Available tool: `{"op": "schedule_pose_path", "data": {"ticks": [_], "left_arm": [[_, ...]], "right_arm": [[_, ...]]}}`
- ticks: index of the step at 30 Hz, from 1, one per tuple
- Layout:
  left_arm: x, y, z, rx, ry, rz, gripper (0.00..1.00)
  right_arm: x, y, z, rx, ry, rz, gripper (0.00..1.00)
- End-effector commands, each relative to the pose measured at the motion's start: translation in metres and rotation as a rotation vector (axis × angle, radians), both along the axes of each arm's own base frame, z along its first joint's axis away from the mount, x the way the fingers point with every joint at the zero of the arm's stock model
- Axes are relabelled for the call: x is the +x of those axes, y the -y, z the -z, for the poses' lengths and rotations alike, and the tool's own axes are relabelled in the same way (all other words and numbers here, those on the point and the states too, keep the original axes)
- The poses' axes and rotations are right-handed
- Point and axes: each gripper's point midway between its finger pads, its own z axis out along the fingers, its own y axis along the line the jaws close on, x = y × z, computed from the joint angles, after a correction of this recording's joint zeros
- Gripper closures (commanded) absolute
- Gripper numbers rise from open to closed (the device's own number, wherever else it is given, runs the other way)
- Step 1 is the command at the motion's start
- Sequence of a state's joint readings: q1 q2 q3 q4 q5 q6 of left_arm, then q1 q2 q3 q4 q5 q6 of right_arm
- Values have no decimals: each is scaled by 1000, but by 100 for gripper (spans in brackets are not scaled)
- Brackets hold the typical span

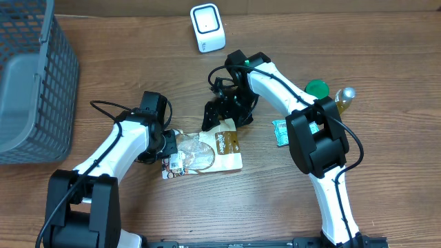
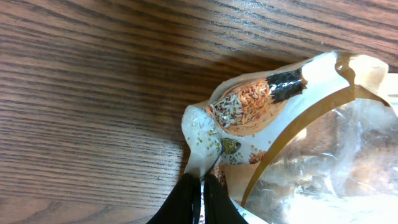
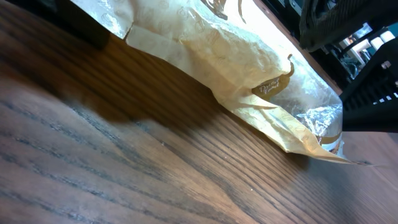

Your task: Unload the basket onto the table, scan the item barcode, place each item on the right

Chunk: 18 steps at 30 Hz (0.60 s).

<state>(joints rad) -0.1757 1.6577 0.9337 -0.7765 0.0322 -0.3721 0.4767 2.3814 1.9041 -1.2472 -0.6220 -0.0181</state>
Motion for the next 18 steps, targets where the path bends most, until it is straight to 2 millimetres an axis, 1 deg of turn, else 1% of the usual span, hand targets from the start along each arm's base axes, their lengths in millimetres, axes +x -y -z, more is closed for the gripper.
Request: {"op": "schedule_pose_path", "data": {"ticks": [1, 13, 18], "left_arm": [[-5, -1, 5, 11, -15, -14, 90], [-4, -1, 5, 11, -14, -14, 90], [-4, -1, 5, 11, -12, -14, 91]], "right_arm": [[-13, 17, 35, -113, -45, -25, 0], [-23, 22, 37, -184, -142, 78, 1], [-25, 22, 40, -179, -150, 84, 1]]}}
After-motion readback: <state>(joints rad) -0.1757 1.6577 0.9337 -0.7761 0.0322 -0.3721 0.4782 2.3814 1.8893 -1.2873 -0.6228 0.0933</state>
